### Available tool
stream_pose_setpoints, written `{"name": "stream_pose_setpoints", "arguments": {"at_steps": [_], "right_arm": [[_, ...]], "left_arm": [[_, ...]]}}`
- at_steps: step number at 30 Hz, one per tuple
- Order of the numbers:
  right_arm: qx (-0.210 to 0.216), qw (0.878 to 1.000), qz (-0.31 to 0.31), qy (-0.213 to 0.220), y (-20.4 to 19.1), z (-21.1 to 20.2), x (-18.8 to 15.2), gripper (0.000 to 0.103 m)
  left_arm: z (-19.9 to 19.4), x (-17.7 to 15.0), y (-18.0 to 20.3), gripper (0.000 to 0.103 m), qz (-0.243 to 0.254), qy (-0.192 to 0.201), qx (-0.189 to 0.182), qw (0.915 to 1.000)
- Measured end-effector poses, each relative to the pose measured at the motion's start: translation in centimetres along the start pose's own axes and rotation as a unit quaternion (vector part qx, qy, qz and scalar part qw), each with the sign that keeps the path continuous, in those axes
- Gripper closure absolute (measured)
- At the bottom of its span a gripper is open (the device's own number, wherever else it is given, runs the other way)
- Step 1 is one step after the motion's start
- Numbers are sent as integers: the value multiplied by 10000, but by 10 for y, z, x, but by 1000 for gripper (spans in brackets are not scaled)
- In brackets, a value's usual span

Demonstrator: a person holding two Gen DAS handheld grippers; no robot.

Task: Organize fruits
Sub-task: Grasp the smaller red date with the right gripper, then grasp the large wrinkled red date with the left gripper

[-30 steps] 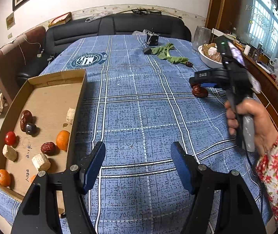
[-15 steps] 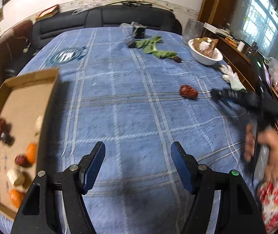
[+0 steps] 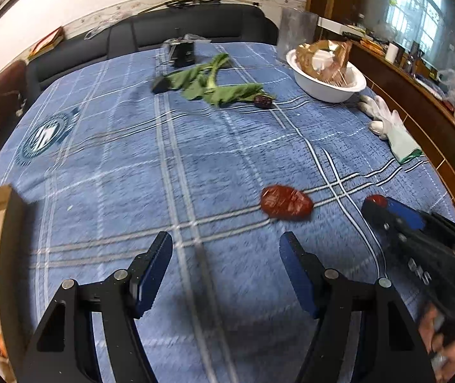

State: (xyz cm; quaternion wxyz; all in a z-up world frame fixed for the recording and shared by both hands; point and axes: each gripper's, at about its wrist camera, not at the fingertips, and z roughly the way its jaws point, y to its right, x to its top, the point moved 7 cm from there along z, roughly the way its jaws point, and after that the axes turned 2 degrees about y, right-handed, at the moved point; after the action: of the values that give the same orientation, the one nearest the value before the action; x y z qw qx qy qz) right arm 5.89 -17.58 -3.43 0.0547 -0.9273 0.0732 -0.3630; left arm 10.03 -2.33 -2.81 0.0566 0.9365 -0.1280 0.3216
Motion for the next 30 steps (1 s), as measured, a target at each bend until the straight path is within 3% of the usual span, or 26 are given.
{"name": "stream_pose_setpoints", "arguments": {"at_steps": [10, 15, 21, 30], "right_arm": [[141, 9990, 418, -77, 12, 2, 0, 68], [189, 9984, 516, -90, 13, 2, 1, 67], [243, 9981, 546, -120, 12, 2, 1, 67], [251, 9982, 524, -115, 12, 2, 1, 68]], "left_arm": [[40, 13, 29, 35, 386, -43, -102, 9992], [36, 24, 30, 34, 376, 132, -165, 9991], [42, 35, 39, 34, 753, 226, -57, 9969], [59, 35, 44, 34, 620, 8, -292, 9977]]}}
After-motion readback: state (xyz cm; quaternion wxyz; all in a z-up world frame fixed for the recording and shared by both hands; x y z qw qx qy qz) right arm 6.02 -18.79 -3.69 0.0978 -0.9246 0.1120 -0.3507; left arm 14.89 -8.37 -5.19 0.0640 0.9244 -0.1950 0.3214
